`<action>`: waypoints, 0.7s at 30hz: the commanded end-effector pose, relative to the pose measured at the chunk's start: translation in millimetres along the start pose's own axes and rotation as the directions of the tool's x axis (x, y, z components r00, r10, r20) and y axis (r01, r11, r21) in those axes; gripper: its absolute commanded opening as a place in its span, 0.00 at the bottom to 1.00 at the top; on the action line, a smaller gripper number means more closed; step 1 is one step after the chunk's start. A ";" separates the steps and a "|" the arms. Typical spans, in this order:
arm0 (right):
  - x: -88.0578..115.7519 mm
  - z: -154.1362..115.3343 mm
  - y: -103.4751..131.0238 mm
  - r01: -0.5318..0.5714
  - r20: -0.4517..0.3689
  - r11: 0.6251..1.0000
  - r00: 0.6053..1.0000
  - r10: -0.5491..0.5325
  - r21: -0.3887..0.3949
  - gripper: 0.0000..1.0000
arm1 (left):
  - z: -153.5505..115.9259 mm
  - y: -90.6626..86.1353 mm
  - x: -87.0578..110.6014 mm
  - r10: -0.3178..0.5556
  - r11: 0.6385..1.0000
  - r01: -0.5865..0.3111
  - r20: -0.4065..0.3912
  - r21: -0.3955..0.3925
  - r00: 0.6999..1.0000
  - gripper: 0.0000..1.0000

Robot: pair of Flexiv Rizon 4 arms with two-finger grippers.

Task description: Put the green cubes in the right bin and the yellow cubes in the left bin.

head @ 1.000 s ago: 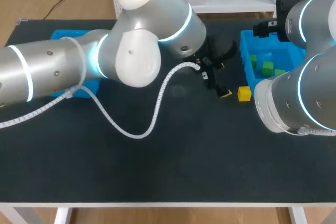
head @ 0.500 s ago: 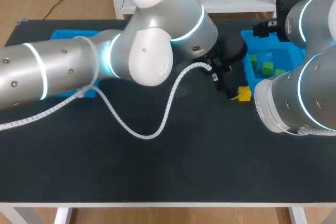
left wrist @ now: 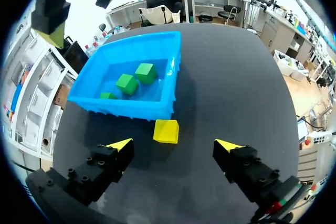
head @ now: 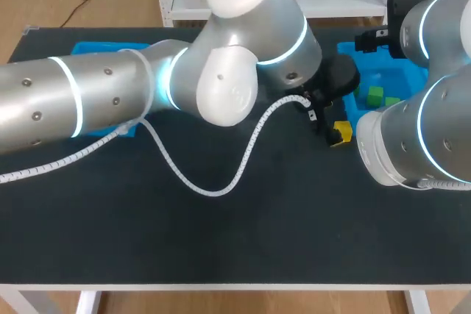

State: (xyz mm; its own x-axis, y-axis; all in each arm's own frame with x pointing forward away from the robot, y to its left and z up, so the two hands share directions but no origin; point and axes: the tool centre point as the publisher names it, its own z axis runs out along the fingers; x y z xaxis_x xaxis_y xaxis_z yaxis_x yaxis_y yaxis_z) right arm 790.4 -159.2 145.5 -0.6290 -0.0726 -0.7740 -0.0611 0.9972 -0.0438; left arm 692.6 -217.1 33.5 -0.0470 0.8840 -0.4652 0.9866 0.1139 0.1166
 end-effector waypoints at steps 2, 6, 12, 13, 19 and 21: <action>-0.4 -0.3 -1.5 0.000 -0.003 1.000 1.000 0.000 -0.008 1.00 | 12.8 5.4 -2.9 -0.015 1.000 0.014 -0.038 -0.013 0.999 1.00; -0.4 -0.3 -1.5 0.000 -0.003 1.000 1.000 0.000 -0.008 1.00 | 23.2 9.9 -1.1 -0.021 1.000 0.020 -0.058 -0.018 0.998 1.00; -0.4 -0.3 -1.5 0.000 -0.003 1.000 1.000 0.000 -0.008 1.00 | 33.9 17.0 -1.7 -0.026 0.999 0.024 -0.079 -0.026 0.997 1.00; -0.4 -0.3 -1.5 0.000 -0.003 1.000 1.000 0.000 -0.008 1.00 | 34.4 18.0 -2.7 -0.026 0.999 0.024 -0.080 -0.027 0.996 1.00; -0.4 -0.3 -1.5 0.000 -0.003 1.000 1.000 0.000 -0.008 1.00 | 40.8 24.9 -6.7 -0.030 0.999 0.028 -0.083 -0.032 0.996 1.00; -0.4 -0.3 -1.5 0.000 -0.003 1.000 1.000 0.000 -0.008 1.00 | 42.9 25.6 -8.3 -0.027 0.999 0.025 -0.087 -0.030 0.996 1.00</action>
State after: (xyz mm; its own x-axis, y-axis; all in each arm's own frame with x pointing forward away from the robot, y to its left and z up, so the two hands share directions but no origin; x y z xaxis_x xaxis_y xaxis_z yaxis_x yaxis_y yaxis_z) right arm 790.4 -159.2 145.5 -0.6290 -0.0726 -0.7740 -0.0611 0.9972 -0.0438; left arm 718.9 -234.0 4.7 -0.0888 0.9118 -0.4010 0.9783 0.1554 0.1367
